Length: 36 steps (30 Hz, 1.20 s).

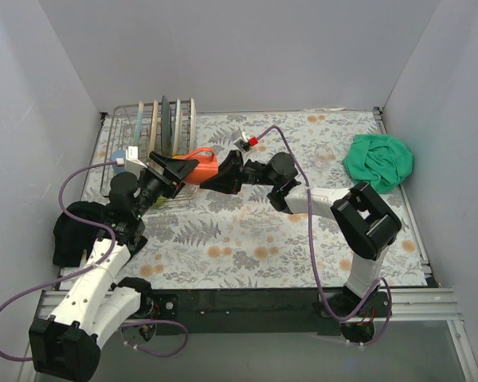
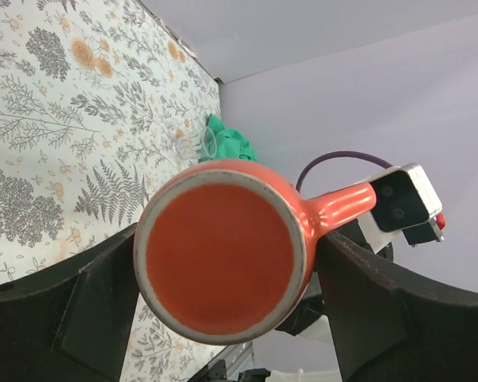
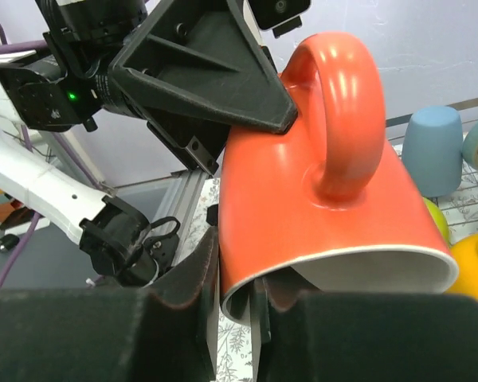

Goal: Unload the mixed dishes from the dish rack
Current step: Place the cup at the center of the board.

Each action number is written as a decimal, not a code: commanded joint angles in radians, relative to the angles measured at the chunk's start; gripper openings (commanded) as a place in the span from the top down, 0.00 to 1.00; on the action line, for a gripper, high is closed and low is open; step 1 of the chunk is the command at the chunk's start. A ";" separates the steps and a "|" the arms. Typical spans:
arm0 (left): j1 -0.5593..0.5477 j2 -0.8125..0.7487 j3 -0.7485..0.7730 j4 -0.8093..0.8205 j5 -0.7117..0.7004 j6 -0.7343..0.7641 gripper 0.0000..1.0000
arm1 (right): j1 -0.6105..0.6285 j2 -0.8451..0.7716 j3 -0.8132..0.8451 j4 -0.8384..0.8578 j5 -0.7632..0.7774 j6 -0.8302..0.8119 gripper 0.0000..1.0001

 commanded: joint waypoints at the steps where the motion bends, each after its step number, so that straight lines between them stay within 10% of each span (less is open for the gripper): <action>1: -0.010 -0.039 -0.039 0.057 -0.027 0.070 0.57 | 0.012 -0.042 0.031 0.016 -0.010 -0.039 0.99; 9: -0.029 -0.083 -0.044 -0.026 -0.142 0.240 0.02 | -0.013 -0.197 -0.049 -0.231 0.054 -0.195 0.99; 26: -0.180 -0.255 -0.022 -0.204 -0.605 0.691 0.02 | -0.107 -0.408 0.207 -1.580 0.735 -0.731 0.99; 36: -0.242 -0.322 -0.034 -0.234 -0.740 0.758 0.02 | -0.203 -0.147 0.586 -1.890 1.036 -0.823 0.99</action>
